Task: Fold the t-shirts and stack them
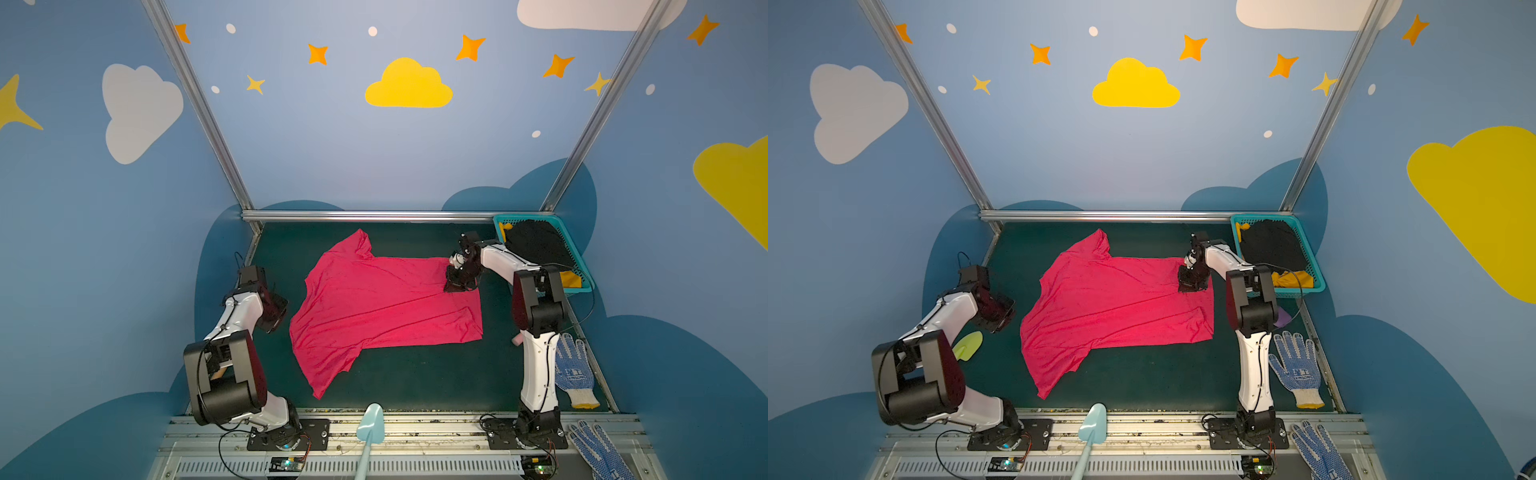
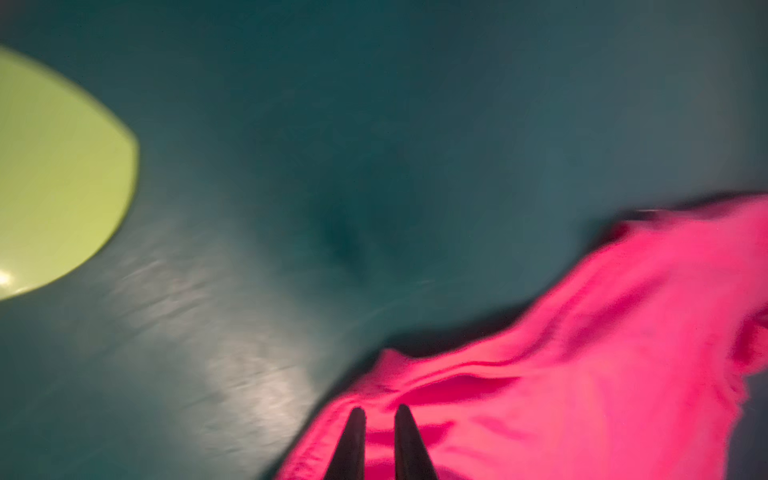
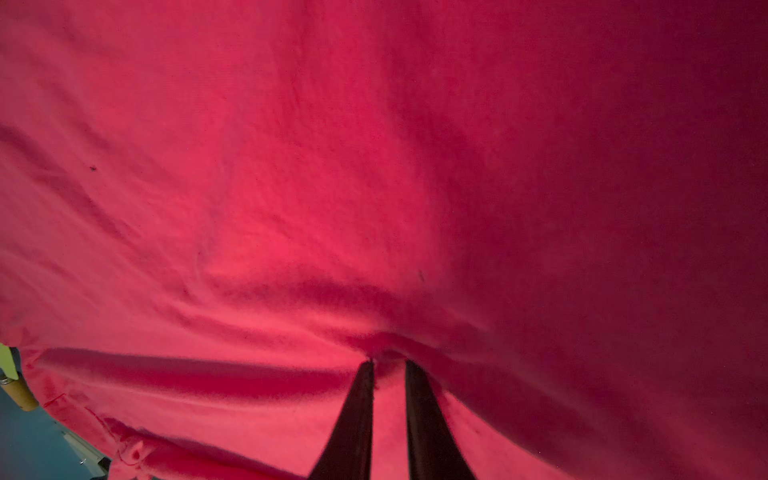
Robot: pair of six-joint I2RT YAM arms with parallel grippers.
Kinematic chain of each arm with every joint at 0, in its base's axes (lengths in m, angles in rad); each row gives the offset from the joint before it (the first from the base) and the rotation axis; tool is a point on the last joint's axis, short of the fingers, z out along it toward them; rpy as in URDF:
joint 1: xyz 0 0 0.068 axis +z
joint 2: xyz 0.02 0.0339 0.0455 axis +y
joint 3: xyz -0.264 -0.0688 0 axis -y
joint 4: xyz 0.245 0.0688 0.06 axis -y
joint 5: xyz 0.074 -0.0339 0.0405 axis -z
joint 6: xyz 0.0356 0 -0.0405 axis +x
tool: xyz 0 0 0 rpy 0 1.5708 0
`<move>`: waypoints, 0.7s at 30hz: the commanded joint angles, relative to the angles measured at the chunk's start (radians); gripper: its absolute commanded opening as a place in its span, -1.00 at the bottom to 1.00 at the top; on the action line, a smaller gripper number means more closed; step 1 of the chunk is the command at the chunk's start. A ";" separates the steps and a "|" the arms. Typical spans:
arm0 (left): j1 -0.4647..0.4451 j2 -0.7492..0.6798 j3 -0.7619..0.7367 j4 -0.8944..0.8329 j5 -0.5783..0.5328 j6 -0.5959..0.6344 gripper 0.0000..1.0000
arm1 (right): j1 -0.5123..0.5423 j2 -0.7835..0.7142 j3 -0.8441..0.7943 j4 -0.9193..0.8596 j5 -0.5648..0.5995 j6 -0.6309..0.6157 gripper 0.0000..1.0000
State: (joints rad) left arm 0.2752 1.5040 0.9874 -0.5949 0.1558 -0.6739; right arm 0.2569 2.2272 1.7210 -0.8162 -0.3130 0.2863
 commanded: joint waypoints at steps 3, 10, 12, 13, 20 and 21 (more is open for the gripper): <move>-0.131 0.128 0.220 -0.030 0.030 0.052 -0.61 | -0.003 -0.023 0.059 -0.050 0.000 -0.025 -0.51; -0.183 0.435 0.485 -0.089 0.041 0.089 -0.70 | -0.022 -0.010 0.189 -0.074 -0.007 -0.027 -0.34; -0.183 0.492 0.518 -0.081 0.038 0.087 -0.71 | -0.032 0.027 0.242 -0.097 0.001 -0.025 -0.34; -0.183 0.519 0.534 -0.073 0.043 0.088 -0.72 | -0.038 0.049 0.269 -0.109 0.003 -0.022 -0.34; -0.182 0.671 0.649 -0.095 0.024 0.111 -0.75 | -0.071 0.174 0.388 -0.142 0.028 0.009 -0.60; -0.183 0.686 0.658 -0.097 0.023 0.111 -0.75 | -0.075 0.189 0.402 -0.145 0.029 0.014 -0.65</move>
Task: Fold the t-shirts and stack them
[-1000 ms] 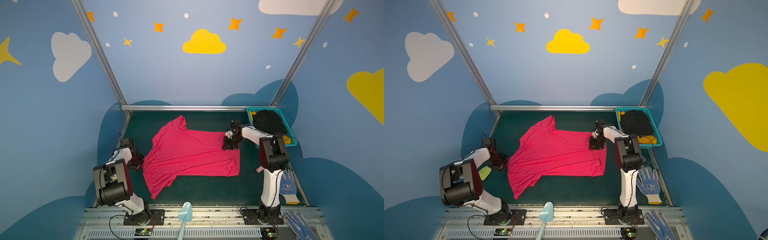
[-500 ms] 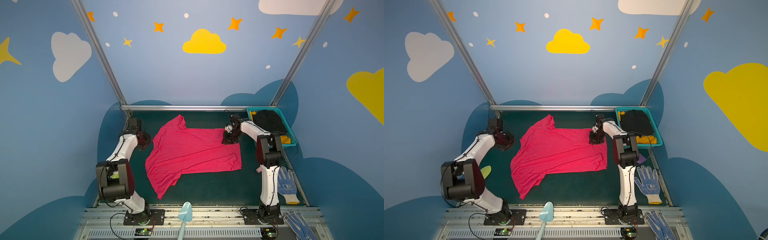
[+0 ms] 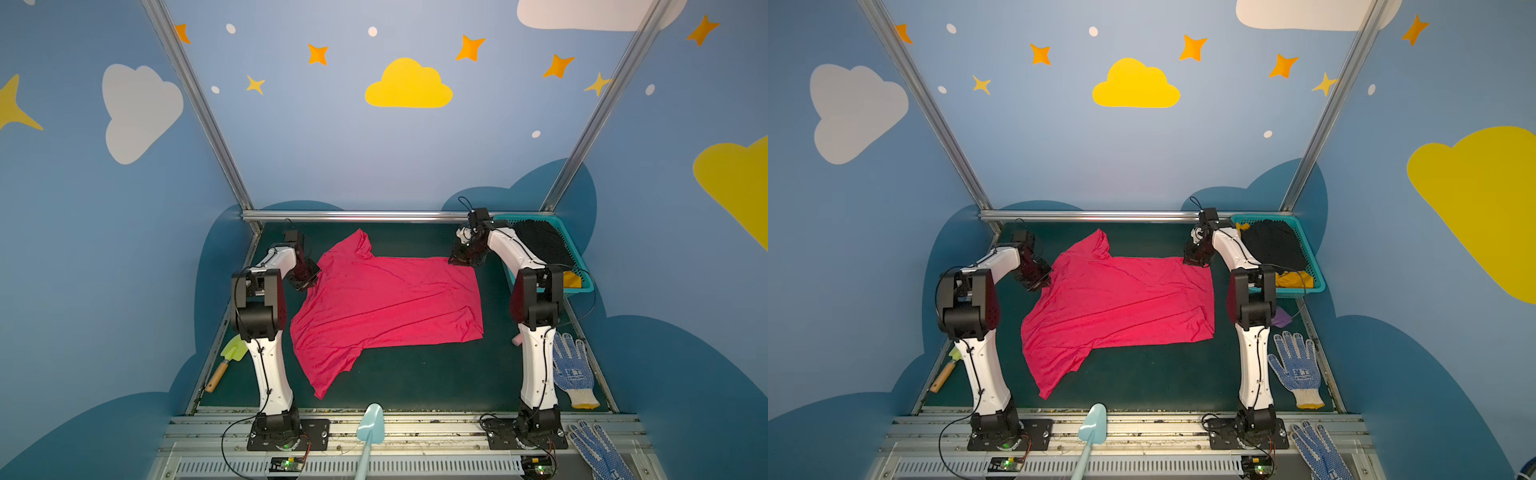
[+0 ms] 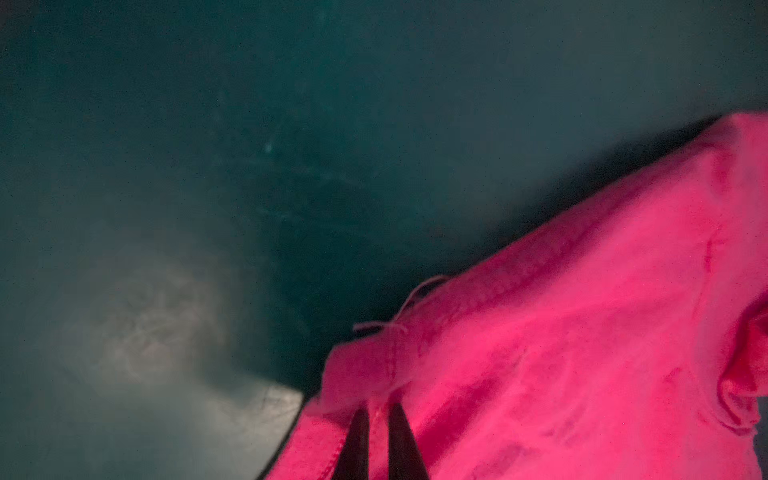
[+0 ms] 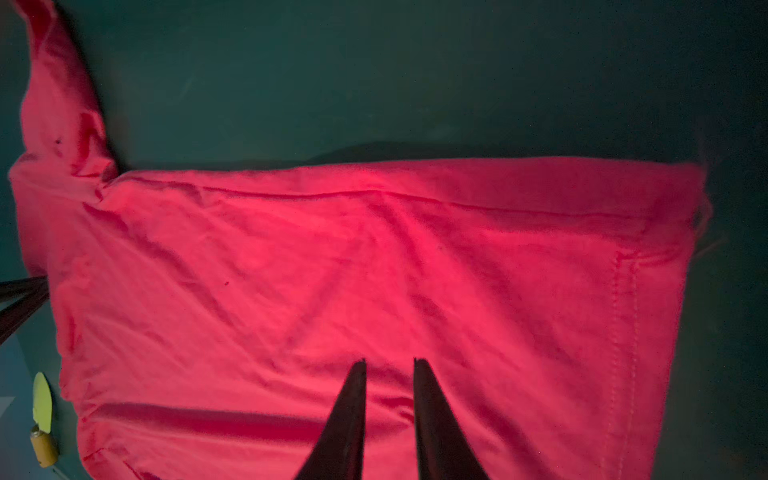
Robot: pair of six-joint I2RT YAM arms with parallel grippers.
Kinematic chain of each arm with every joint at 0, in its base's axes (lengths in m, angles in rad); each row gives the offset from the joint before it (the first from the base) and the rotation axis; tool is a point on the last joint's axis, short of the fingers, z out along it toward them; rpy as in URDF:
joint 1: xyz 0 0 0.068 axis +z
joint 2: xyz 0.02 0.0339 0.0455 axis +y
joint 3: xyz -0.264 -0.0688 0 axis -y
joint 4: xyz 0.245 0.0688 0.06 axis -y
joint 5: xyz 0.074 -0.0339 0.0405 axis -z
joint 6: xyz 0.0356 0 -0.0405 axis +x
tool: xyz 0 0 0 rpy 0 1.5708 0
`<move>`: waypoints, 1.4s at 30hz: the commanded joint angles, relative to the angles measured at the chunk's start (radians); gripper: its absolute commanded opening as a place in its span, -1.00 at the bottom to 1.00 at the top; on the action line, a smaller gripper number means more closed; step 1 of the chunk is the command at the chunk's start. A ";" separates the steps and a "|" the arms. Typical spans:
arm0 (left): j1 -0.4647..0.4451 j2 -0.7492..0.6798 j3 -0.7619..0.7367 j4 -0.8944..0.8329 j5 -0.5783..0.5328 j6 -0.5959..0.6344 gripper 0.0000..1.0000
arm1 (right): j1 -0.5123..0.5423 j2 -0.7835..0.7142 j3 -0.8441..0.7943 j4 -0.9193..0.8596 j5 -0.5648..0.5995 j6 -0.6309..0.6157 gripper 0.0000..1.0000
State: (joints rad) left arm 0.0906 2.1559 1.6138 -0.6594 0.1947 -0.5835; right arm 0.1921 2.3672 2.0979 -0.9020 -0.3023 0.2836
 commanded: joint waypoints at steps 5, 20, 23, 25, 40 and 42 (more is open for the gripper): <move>0.009 0.096 0.080 -0.048 -0.022 0.014 -0.77 | -0.020 0.118 0.083 -0.076 0.029 0.033 -0.83; 0.034 0.273 0.372 -0.171 -0.017 0.023 -0.79 | -0.055 0.268 0.281 -0.083 0.011 0.092 -0.80; 0.038 0.299 0.424 -0.194 -0.026 0.021 -0.79 | -0.057 0.279 0.301 -0.050 -0.011 0.095 -0.77; 0.043 0.300 0.434 -0.197 -0.030 0.014 -0.79 | -0.057 0.295 0.339 -0.043 -0.032 0.096 -0.75; 0.043 0.159 0.430 -0.193 -0.036 0.025 -0.77 | -0.034 0.151 0.337 -0.036 -0.157 0.029 -0.44; 0.030 0.111 0.412 -0.195 -0.062 0.037 -0.75 | -0.027 0.063 0.261 -0.026 -0.150 0.007 -0.32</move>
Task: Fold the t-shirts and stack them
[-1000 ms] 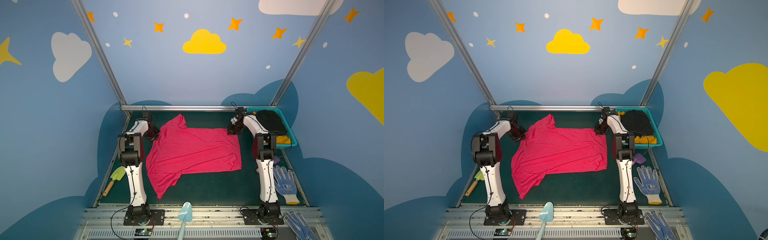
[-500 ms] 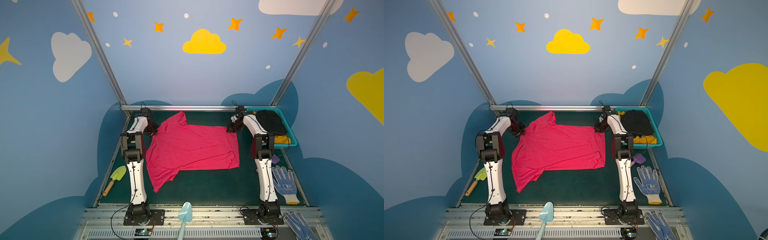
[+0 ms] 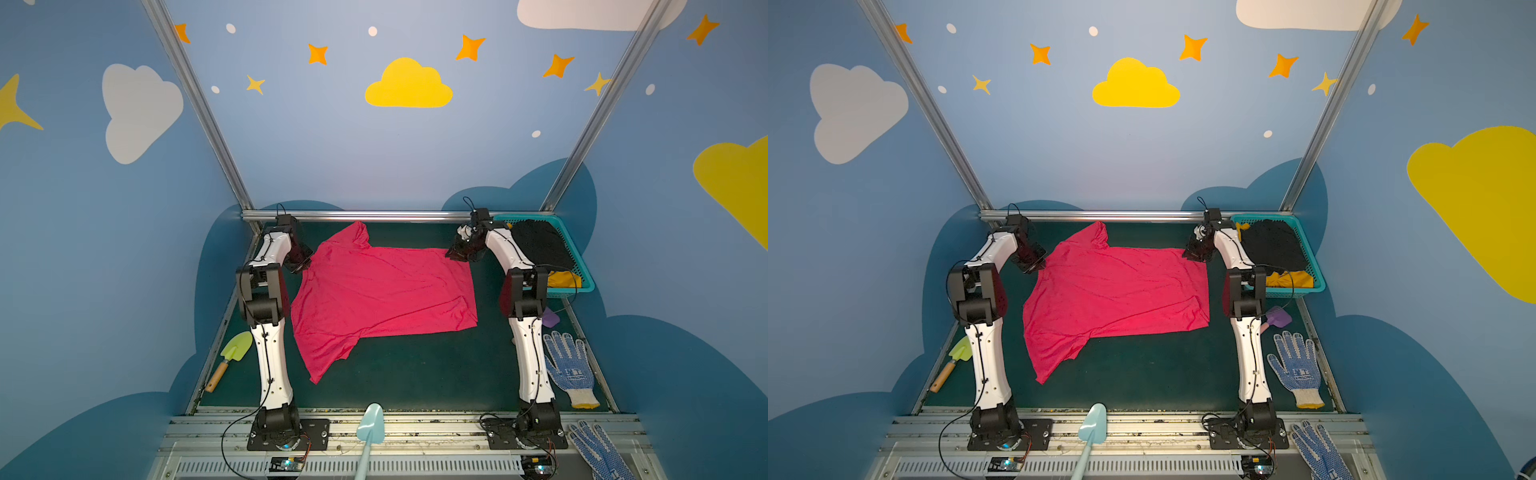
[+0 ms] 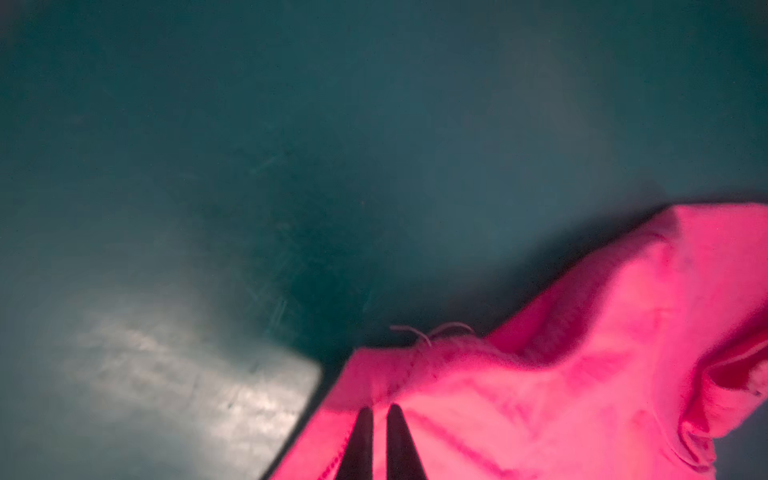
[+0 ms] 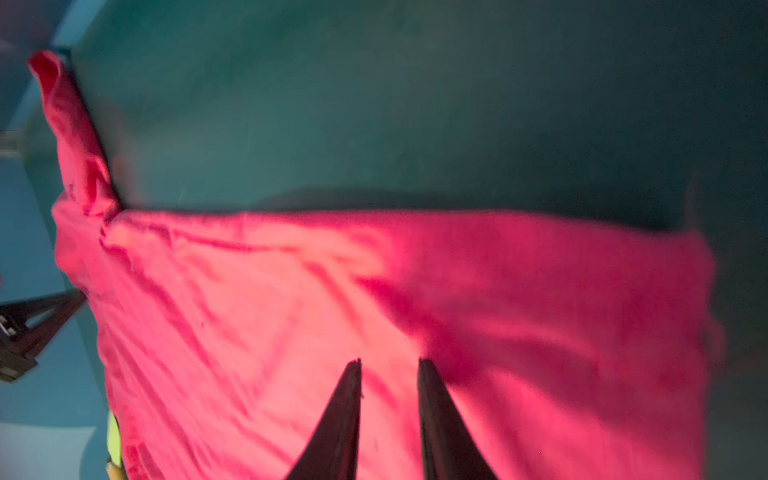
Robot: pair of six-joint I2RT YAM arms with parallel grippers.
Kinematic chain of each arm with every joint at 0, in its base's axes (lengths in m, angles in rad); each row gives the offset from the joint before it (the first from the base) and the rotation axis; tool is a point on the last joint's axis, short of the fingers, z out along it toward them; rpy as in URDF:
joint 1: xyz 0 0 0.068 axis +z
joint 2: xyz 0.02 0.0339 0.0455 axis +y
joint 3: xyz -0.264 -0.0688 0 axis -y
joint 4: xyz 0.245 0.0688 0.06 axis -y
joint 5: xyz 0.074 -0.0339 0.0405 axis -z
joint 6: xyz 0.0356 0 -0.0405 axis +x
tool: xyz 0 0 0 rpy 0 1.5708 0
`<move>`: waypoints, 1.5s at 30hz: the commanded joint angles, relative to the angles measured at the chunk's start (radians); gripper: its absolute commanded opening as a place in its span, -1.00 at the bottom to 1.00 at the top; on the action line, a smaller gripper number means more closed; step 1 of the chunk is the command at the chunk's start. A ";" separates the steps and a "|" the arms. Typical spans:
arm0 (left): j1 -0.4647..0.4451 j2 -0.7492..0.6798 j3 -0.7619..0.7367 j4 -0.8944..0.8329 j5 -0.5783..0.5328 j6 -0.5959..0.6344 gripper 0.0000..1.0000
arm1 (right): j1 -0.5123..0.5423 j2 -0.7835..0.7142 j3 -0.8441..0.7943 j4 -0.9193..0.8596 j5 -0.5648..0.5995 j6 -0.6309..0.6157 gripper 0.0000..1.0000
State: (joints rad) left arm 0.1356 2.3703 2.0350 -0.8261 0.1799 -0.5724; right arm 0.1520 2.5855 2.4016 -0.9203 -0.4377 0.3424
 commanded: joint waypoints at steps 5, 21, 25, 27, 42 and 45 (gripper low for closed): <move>-0.057 -0.237 -0.112 0.003 -0.106 0.038 -0.72 | 0.040 -0.414 -0.321 0.033 0.068 -0.095 -0.03; -0.231 -0.206 -0.283 0.036 -0.049 0.079 -0.76 | 0.103 -0.705 -0.992 0.089 0.341 -0.050 -0.11; -0.232 -0.172 -0.294 0.045 -0.057 0.077 -0.77 | 0.112 -0.723 -1.050 0.115 0.346 -0.030 -0.12; -0.232 -0.155 -0.295 0.047 -0.060 0.078 -0.77 | 0.113 -0.727 -1.069 0.130 0.334 -0.024 -0.12; -0.223 -0.089 -0.274 0.039 -0.077 0.079 -0.79 | 0.113 -0.682 -1.081 0.201 0.235 -0.022 -0.43; -0.215 -0.080 -0.271 0.038 -0.078 0.077 -0.79 | 0.113 -0.695 -1.089 0.194 0.238 -0.025 -0.68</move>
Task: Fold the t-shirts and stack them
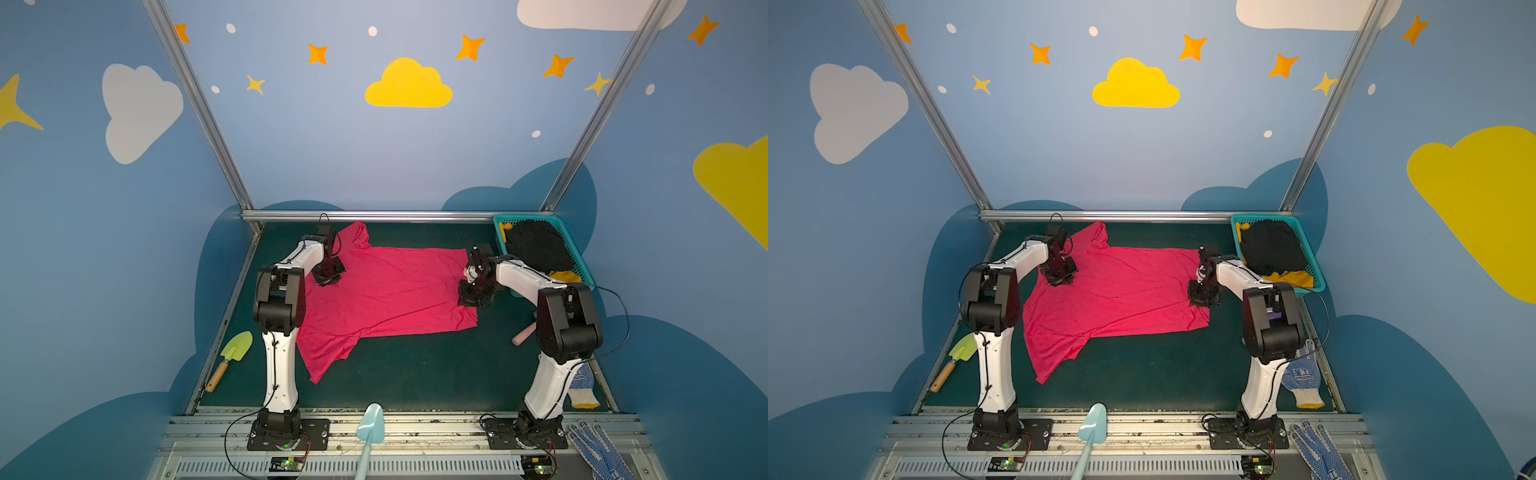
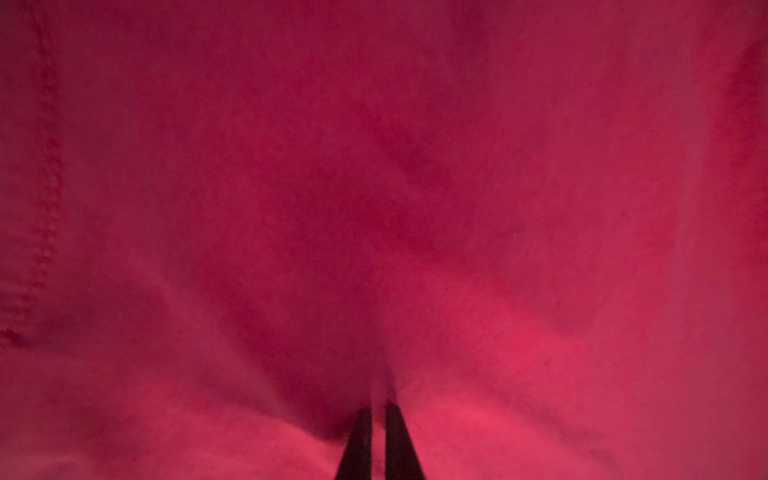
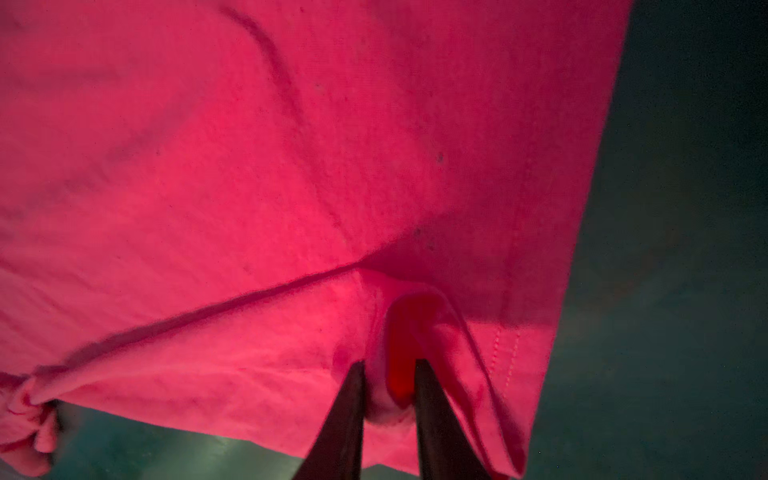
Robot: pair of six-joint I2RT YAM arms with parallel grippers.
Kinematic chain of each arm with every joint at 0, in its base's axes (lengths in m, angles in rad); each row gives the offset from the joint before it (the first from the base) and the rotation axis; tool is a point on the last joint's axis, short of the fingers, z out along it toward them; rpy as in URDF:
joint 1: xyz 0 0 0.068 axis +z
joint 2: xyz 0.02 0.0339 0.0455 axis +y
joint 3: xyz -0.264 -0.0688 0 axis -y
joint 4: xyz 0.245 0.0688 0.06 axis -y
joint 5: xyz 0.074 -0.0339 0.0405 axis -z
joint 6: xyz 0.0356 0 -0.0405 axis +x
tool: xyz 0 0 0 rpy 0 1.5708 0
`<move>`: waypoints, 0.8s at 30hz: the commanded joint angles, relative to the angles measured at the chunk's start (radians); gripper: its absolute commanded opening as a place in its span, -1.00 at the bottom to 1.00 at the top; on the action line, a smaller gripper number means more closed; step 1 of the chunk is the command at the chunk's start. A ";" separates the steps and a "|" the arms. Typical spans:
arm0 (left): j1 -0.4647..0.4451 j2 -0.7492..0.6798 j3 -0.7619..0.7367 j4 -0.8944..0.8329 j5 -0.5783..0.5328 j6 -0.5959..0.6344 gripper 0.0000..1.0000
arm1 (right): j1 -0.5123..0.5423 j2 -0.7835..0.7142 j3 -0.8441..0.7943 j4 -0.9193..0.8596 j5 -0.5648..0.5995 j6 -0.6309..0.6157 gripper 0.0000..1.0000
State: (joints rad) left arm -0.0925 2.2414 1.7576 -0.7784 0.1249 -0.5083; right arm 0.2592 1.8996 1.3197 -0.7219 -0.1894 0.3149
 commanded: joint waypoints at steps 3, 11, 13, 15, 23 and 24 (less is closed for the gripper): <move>0.025 0.056 0.008 -0.010 -0.023 0.004 -0.81 | 0.006 -0.033 -0.025 -0.014 -0.009 0.005 -0.88; 0.073 0.071 0.012 -0.013 -0.008 -0.047 -0.85 | 0.010 -0.145 -0.132 -0.058 0.018 0.018 -1.00; 0.083 0.077 0.018 -0.019 -0.008 -0.057 -0.85 | 0.014 -0.179 -0.167 -0.069 0.023 0.026 -1.00; 0.091 0.084 0.027 -0.029 -0.010 -0.060 -0.85 | 0.018 -0.214 -0.201 -0.078 0.030 0.035 -1.00; 0.108 0.123 0.078 -0.078 -0.036 -0.070 -0.86 | 0.025 -0.327 -0.323 -0.118 0.063 0.078 -1.00; 0.110 0.128 0.084 -0.084 -0.039 -0.070 -0.86 | 0.026 -0.336 -0.335 -0.123 0.067 0.082 -1.00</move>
State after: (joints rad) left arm -0.0059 2.2982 1.8469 -0.8101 0.1566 -0.5667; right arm 0.2810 1.5990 1.0134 -0.7975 -0.1516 0.3698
